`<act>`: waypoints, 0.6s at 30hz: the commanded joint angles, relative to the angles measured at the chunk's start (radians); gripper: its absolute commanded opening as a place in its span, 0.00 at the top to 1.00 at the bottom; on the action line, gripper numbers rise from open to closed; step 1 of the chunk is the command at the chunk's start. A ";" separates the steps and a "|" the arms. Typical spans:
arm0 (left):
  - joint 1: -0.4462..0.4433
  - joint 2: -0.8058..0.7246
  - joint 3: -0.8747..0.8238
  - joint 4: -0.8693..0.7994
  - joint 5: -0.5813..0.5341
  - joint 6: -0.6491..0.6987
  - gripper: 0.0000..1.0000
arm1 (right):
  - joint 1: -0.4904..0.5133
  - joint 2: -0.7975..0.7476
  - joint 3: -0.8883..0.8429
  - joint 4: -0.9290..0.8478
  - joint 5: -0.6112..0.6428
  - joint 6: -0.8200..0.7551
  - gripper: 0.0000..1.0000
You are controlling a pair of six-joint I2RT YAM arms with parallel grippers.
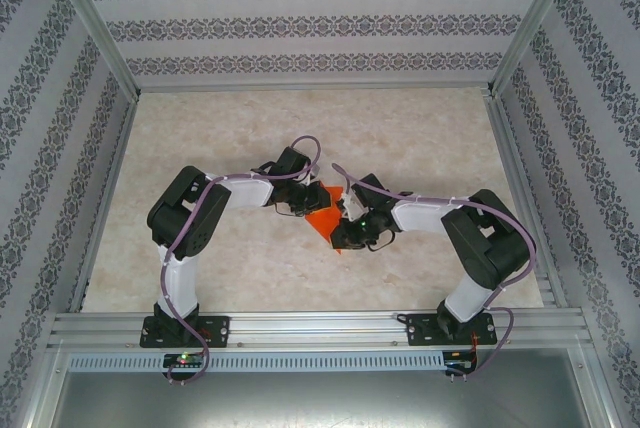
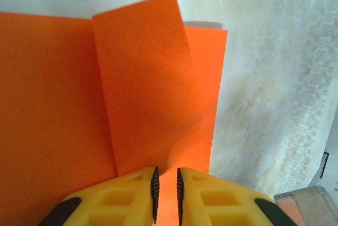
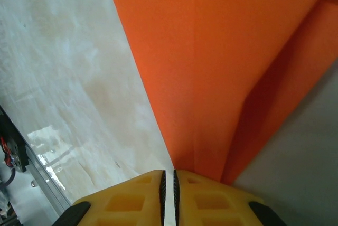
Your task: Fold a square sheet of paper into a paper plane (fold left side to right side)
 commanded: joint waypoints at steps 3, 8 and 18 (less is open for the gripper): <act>-0.012 0.033 -0.023 -0.115 -0.066 0.020 0.79 | 0.011 -0.023 -0.043 -0.036 0.004 -0.006 0.84; -0.012 0.035 -0.023 -0.118 -0.070 0.021 0.79 | 0.011 -0.045 -0.063 -0.046 -0.014 -0.007 0.85; -0.012 0.032 -0.020 -0.112 -0.064 0.017 0.79 | -0.065 -0.163 -0.043 0.010 -0.117 0.036 0.90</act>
